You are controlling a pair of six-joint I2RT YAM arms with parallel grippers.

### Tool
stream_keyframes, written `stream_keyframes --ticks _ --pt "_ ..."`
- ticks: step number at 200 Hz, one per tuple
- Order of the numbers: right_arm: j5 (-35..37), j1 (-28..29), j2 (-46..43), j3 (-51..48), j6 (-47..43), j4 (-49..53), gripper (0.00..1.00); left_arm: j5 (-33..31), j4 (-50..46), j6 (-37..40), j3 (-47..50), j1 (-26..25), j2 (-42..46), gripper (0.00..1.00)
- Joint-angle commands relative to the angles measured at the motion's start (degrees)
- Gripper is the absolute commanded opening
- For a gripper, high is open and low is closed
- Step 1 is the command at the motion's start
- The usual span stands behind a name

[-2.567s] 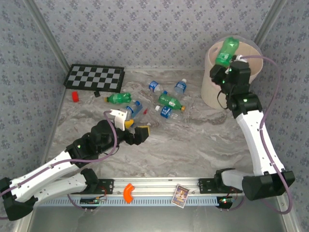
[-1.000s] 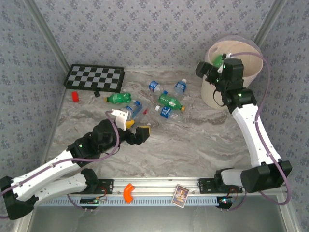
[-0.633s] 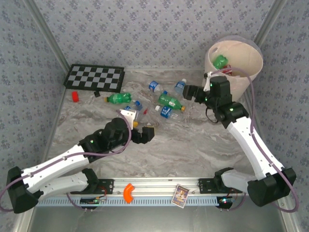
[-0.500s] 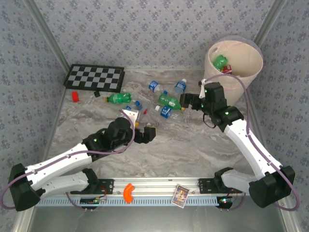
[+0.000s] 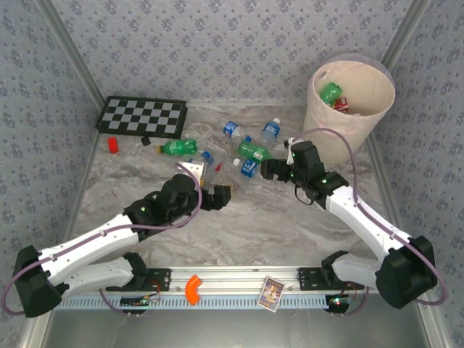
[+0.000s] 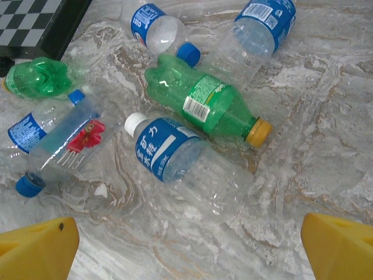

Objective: Put the plastic bottles in the bin

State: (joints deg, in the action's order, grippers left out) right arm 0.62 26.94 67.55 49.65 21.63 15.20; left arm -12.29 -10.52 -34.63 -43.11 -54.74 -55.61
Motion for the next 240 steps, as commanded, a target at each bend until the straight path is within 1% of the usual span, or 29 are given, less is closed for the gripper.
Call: stream_keyframes --ticks 1,24,59,118,149,187,240 --pt "0.39 0.72 2.85 -0.26 1.22 -3.41 0.99 -0.58 0.07 -0.38 -1.07 0.51 -0.48 1.00" --pt "-0.55 1.32 6.87 0.72 1.35 -4.85 0.99 -0.10 0.09 -0.10 -1.36 0.64 -0.99 1.00" --pt "-1.89 2.62 14.43 5.61 1.17 -3.80 0.99 0.21 -0.36 0.33 -1.49 1.21 -0.84 1.00" --pt "-0.06 3.66 24.40 11.68 0.40 -2.04 0.99 0.52 -1.34 0.20 -0.71 1.74 0.91 1.00" --pt "0.98 3.77 29.73 15.64 -0.44 0.95 0.99 0.78 -1.16 -0.23 -0.32 1.90 1.08 1.00" --pt "0.77 4.49 33.21 17.22 -0.45 2.10 0.99 0.73 -1.87 0.03 -0.57 2.07 1.54 1.00" --pt "2.06 8.94 34.33 17.47 -0.64 3.37 0.99 0.92 -1.51 -0.33 0.53 2.51 2.62 1.00"
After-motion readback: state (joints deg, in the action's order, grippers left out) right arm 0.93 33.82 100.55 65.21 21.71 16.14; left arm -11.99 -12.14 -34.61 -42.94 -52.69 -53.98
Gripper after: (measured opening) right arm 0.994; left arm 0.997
